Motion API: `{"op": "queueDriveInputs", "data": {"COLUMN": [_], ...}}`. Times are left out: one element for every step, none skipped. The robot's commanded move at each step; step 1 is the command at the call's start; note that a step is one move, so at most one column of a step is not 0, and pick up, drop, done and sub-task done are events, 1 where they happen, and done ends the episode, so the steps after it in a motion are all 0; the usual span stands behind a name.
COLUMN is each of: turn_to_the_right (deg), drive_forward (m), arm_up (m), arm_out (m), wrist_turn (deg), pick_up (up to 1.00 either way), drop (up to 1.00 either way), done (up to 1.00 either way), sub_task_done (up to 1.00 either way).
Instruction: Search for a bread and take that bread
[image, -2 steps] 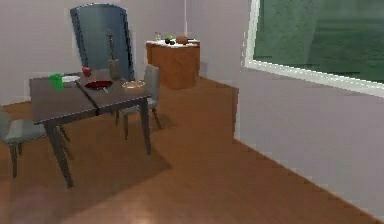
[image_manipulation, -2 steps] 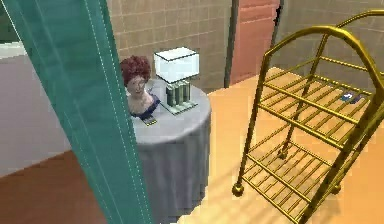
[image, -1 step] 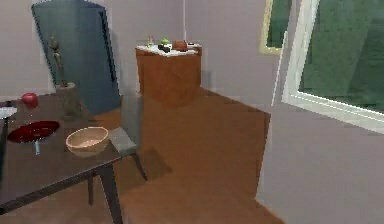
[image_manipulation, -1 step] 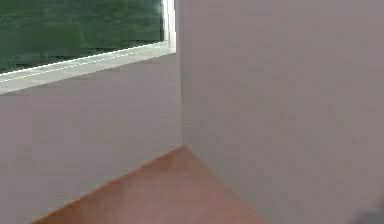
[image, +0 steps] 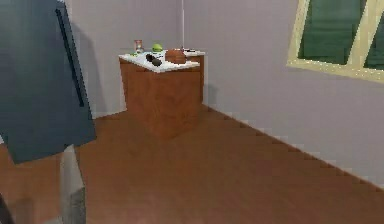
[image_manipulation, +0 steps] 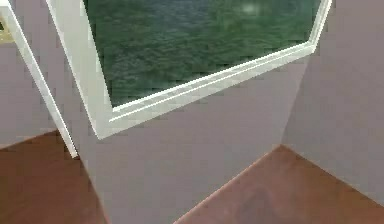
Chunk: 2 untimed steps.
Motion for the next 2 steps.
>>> {"op": "queueDriveInputs", "data": {"turn_to_the_right": [0.0, -9.0], "drive_forward": [0.70, 0.00], "arm_up": [0.00, 0.00], "arm_out": [0.00, 0.00], "wrist_turn": [0.0, 0.0], "pick_up": [0.00, 0.00], "drop": [0.00, 0.00], "done": [0.00, 0.00], "sub_task_done": [0.00, 0.00]}}
